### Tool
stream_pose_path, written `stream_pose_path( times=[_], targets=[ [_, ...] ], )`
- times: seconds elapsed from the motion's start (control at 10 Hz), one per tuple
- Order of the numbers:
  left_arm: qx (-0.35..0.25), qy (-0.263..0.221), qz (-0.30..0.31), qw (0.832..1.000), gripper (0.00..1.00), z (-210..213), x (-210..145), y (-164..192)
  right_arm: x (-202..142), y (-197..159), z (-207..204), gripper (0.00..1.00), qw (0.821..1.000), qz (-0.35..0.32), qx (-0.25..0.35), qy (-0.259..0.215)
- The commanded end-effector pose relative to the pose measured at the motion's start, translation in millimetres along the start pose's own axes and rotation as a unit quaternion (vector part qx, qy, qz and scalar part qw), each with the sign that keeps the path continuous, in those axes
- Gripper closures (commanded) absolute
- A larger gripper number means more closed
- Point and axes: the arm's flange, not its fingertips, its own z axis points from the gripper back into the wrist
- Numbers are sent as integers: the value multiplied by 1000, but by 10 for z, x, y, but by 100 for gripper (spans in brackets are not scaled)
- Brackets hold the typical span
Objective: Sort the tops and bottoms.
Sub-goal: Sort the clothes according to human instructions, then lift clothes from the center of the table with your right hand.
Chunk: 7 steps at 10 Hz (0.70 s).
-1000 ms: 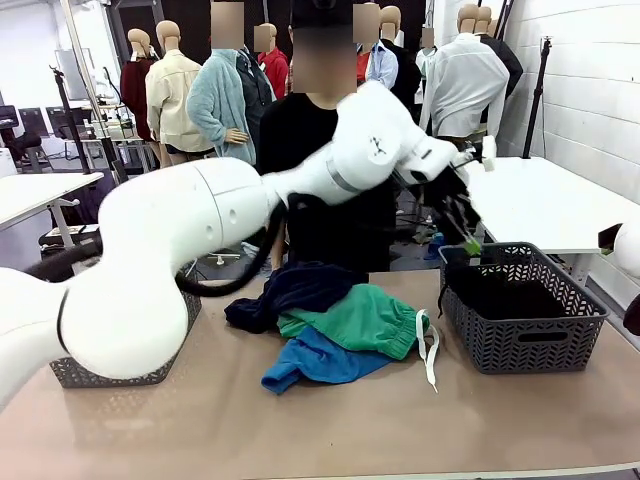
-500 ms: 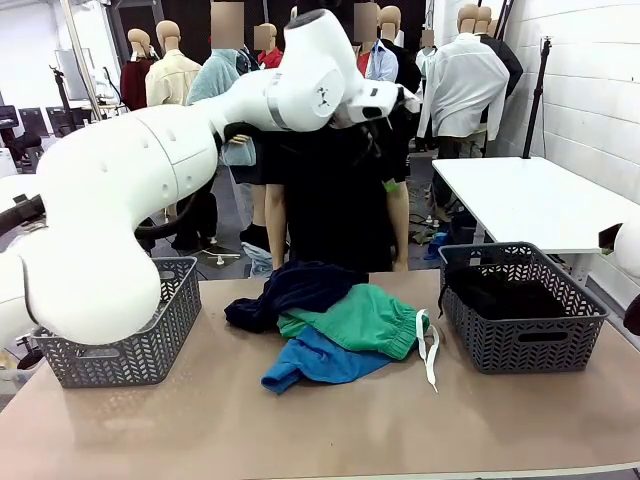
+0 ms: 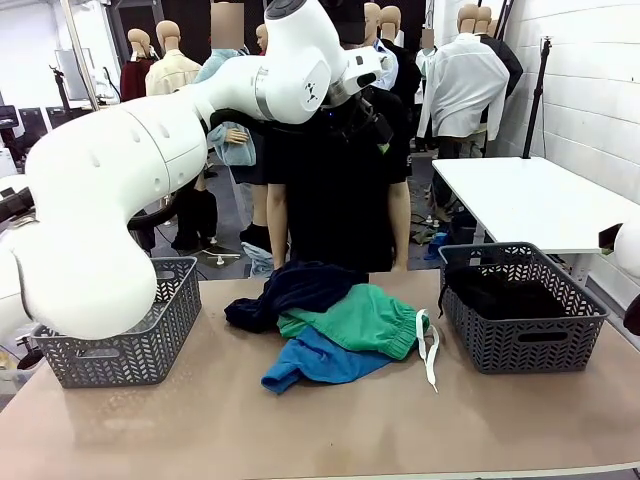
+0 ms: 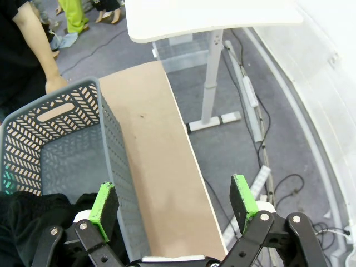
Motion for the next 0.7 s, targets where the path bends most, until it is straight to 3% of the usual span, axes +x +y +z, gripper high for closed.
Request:
stream_pose_path(
  times=[0.0,0.1,0.6],
  targets=[
    [60,-9,44,997,0,901,-2349,-465,1,17,6,0,1000,2,-1,5],
    [0,0,0,1000,0,0,0,0,1,17,6,0,1000,2,-1,5],
    [0,0,0,1000,0,0,0,0,1,17,6,0,1000,2,-1,5]
  ],
)
